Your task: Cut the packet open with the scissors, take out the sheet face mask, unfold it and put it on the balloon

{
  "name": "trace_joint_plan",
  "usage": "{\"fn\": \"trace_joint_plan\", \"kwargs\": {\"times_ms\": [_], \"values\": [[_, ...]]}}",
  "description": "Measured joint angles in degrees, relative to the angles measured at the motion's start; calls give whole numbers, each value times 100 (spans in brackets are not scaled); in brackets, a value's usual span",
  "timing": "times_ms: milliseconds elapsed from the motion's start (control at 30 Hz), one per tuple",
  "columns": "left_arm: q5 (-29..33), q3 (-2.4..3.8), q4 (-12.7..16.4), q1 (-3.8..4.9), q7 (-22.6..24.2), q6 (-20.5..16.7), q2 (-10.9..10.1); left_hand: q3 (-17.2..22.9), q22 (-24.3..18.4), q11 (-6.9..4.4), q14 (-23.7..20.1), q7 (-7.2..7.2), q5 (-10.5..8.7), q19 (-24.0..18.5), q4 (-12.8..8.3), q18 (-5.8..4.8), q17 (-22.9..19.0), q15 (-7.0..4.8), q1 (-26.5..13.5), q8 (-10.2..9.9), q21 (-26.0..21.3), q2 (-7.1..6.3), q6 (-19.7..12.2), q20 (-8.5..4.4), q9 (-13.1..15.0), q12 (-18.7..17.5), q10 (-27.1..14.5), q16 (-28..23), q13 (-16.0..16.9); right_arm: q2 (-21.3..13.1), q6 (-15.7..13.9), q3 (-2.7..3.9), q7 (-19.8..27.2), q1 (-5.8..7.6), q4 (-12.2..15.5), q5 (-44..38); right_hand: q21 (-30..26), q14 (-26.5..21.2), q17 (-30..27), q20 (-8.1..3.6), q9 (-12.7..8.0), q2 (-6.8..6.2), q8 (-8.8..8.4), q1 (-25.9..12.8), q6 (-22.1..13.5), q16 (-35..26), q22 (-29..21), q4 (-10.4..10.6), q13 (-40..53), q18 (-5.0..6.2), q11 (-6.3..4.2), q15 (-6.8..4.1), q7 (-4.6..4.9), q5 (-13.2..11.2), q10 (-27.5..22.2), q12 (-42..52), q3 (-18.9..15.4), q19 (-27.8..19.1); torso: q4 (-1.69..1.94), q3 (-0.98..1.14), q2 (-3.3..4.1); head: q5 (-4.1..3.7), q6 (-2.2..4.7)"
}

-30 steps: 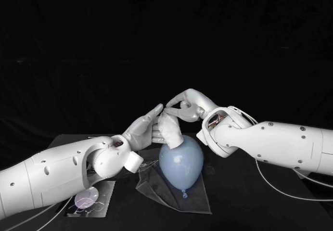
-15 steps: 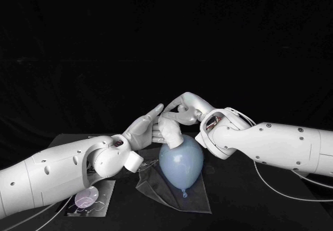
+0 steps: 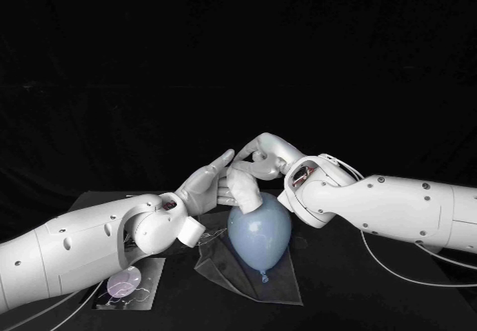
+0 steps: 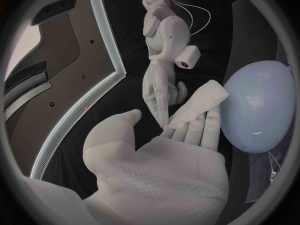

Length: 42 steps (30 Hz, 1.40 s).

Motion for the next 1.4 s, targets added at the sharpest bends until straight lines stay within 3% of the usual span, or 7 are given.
{"fn": "trace_joint_plan", "kwargs": {"times_ms": [400,633,667,1267,1333,1367,1400], "values": [[-50,2,9,5,-25,6,0,-15,1,0,0,21,0,-41,15,1,-1,0,56,0,-23,56,21,-2,12,0,0,0,0,16,-167,-2,13,-11,-17,-25,124,-3,5,-92,243,74,335,71,69,-5,4,-234,-3,-4,-91,-81,-55,-59,-8,60,1159,92,0,2,-1,4,-9],[-71,4,12,9,-28,10,-8,-32,-5,0,0,42,0,-126,0,0,-1,0,85,24,-23,85,42,-20,20,0,0,0,0,-21,-311,-4,18,-15,-18,-7,177,-3,5,-115,243,-85,469,-183,29,-1,5,-313,-2,-6,-112,-82,-97,-69,-29,67,1680,115,-1,4,-1,1,-7],[-73,4,12,9,-29,11,-10,-32,-5,0,0,42,0,-128,0,0,-1,0,85,24,-23,85,42,-17,19,0,0,0,0,-35,-335,-4,21,-16,-11,-5,198,-4,5,-123,244,-99,565,-211,17,1,4,-321,-1,-6,-114,-83,-108,-69,-26,83,1731,123,-1,4,-1,1,-5],[-64,4,1,11,-44,13,-19,-56,-4,0,-22,61,0,-205,23,0,-1,22,85,23,-45,85,62,-2,28,0,0,-23,0,-379,-797,1,247,-18,324,58,300,9,0,-144,244,-188,712,-357,-76,-4,0,-386,1,-7,-133,-136,-140,-85,-8,94,2075,144,-4,4,-3,13,-1],[-56,4,0,11,-45,13,-19,-71,-9,0,-22,61,0,-205,8,0,-1,22,85,24,-45,85,62,-2,28,0,0,-23,0,-399,-798,1,272,-18,356,61,218,9,0,-164,245,-290,916,-458,-195,-4,1,-418,1,-9,-133,-135,-121,-50,-9,92,2096,123,-4,4,-3,14,-2],[-48,4,-1,11,-46,13,-19,-71,-9,0,-23,61,0,-209,8,0,-1,23,85,23,-45,85,62,-1,28,0,0,-23,0,-408,-790,1,285,-18,380,61,148,9,1,-174,455,-358,957,-525,-265,-5,1,-459,0,-10,-133,-136,-103,17,-9,38,2043,109,-4,4,-3,15,-3],[-42,4,-1,11,-46,12,-19,-71,-9,0,-36,61,0,-247,8,1,-1,35,85,24,-45,85,62,-1,28,0,0,-23,0,-409,-777,1,292,-18,395,60,48,9,1,-154,856,-465,964,-633,-362,-5,2,-431,0,-11,-132,-136,-61,38,-10,-64,1911,44,-5,3,-3,15,-5]]}}
